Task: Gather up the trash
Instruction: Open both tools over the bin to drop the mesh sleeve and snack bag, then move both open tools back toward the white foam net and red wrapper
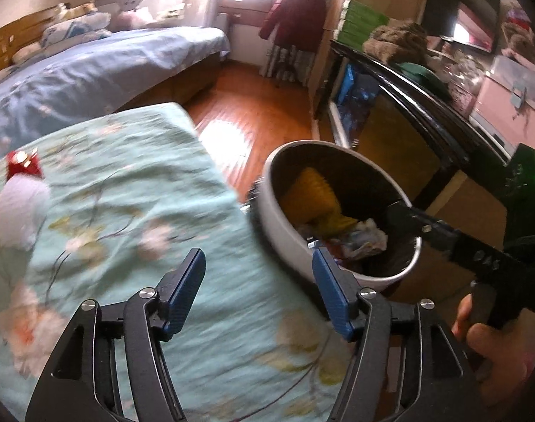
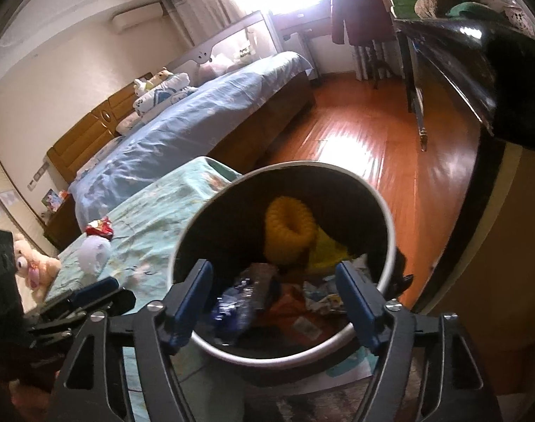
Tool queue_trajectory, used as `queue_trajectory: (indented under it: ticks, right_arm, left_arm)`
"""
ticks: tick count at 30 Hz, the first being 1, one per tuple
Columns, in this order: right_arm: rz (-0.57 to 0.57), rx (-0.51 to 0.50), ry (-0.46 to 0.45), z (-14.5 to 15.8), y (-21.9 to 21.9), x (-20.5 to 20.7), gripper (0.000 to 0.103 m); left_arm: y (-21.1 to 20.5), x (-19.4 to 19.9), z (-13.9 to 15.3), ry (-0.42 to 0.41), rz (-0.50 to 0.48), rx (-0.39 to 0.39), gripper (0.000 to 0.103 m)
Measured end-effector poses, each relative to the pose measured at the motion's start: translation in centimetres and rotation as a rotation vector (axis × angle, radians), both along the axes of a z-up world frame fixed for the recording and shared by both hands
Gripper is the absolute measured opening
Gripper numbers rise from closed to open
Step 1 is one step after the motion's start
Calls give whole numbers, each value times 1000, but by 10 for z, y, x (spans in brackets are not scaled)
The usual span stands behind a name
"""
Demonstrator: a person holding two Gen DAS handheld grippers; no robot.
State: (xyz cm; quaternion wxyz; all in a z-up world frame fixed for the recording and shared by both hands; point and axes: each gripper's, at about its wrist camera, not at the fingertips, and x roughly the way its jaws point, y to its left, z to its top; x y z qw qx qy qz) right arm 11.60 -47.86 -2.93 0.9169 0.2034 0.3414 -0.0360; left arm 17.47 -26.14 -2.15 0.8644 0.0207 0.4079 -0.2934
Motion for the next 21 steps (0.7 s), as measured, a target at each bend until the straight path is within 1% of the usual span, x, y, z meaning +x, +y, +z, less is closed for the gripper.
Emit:
queue_trajectory:
  ticks: [3, 7, 15, 21]
  right_arm:
    - [17, 2, -11, 4, 11, 1, 78]
    - [56, 2, -21, 9, 32, 5, 79]
    - [146, 3, -23, 11, 74, 17, 81]
    - [213, -3, -10, 9, 109, 31, 81]
  left_arm:
    - [20, 1, -6, 17, 45, -3, 69]
    - [50, 0, -14, 39, 101, -12, 69]
    - [118, 3, -20, 43, 238, -23, 69]
    - [162, 15, -22, 32, 332, -25, 70]
